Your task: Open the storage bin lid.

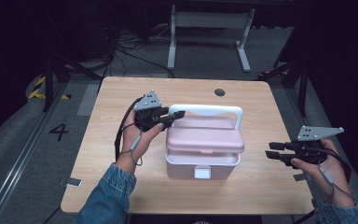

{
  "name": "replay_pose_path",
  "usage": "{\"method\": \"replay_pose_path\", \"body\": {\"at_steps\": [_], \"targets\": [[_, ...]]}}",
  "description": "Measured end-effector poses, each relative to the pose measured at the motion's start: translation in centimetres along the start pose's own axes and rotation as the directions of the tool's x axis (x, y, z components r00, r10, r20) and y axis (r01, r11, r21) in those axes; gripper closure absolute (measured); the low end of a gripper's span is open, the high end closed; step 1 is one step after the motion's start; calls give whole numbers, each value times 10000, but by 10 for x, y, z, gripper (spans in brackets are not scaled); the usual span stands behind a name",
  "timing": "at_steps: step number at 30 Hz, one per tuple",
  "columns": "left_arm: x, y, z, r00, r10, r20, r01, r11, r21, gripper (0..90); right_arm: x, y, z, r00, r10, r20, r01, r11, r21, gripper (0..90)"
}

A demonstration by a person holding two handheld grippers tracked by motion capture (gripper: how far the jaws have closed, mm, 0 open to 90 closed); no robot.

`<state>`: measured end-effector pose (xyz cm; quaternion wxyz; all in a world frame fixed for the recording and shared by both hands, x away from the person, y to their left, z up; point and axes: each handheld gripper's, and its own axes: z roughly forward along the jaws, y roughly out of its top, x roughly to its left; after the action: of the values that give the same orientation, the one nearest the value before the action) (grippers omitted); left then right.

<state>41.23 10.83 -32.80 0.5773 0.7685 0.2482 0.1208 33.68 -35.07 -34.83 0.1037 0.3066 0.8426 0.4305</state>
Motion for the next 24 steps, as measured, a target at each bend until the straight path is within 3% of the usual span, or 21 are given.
{"method": "replay_pose_path", "body": {"at_steps": [4,8,10,13,18,24], "targets": [[3,3,1,10000,6,-71,-6,10000,-88,760,9,7,4,9995,-269,-171,258,9977,-622,673],[10,5,4,10000,-58,25,59,9990,-434,756,14,11,6,9985,-463,-308,432,9945,-950,672],[13,4,4,9995,-256,209,266,9984,-496,756,17,13,7,9976,-594,-350,554,9929,-1057,672],[15,6,5,9995,-229,226,240,9984,-512,756,21,15,10,9962,-790,-371,743,9905,-1155,683],[17,7,5,9992,-309,254,323,9980,-552,755,28,21,14,9917,-1227,-393,1147,9796,-1649,703],[16,7,5,9993,-302,208,312,9984,-475,754,38,28,31,9872,-1465,-626,1285,9645,-2309,819]]}}
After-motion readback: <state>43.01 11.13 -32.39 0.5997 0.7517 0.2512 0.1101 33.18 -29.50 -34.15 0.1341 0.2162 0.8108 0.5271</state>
